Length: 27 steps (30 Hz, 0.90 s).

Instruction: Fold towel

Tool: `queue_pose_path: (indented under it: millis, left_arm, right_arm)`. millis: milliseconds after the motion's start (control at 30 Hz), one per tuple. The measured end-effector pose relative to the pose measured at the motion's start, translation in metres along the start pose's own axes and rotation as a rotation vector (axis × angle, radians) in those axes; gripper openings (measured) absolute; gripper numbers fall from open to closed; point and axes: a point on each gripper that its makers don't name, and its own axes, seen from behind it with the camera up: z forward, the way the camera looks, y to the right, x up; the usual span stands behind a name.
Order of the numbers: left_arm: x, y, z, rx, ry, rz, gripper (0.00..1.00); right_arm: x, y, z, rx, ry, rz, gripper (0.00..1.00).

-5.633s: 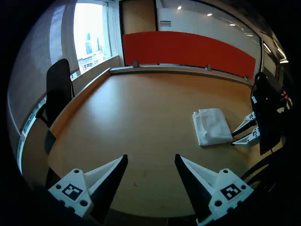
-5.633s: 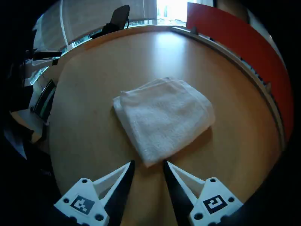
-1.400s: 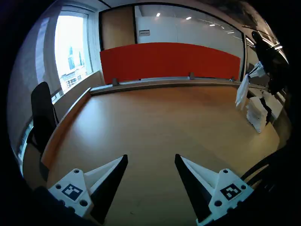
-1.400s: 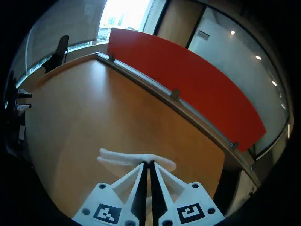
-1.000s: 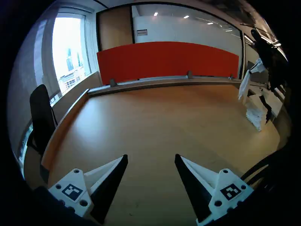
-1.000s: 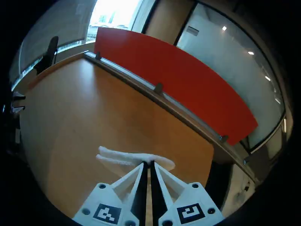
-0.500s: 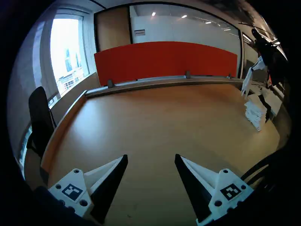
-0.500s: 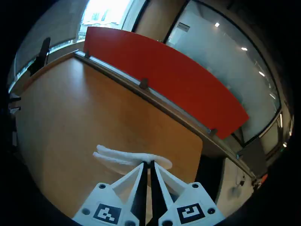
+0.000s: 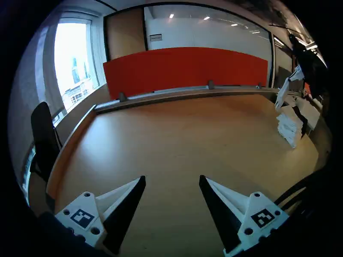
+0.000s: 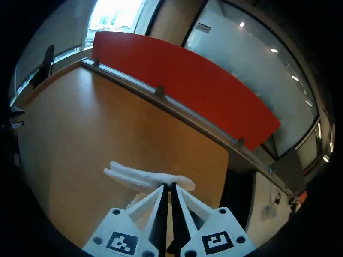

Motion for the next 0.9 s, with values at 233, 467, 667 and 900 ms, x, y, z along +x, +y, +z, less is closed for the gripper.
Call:
queue_pose_path:
  millis: [233,467,667,900]
  left_arm:
    - [0.002,0.006,0.001,-0.011,0.001,0.01,0.92]
    - [0.004,0.012,0.001,-0.023,0.004,0.02,0.92]
    - [0.003,0.013,-0.001,-0.026,0.004,0.025,0.92]
    - [0.001,0.012,-0.003,-0.024,0.001,0.027,0.93]
  right_arm:
    - [-0.034,-0.001,-0.013,-0.005,-0.023,0.038,0.05]
    - [-0.077,0.0,-0.023,-0.017,-0.062,0.096,0.05]
    - [-0.114,0.0,-0.028,-0.02,-0.106,0.149,0.05]
    - [-0.15,-0.003,-0.026,-0.014,-0.161,0.197,0.05]
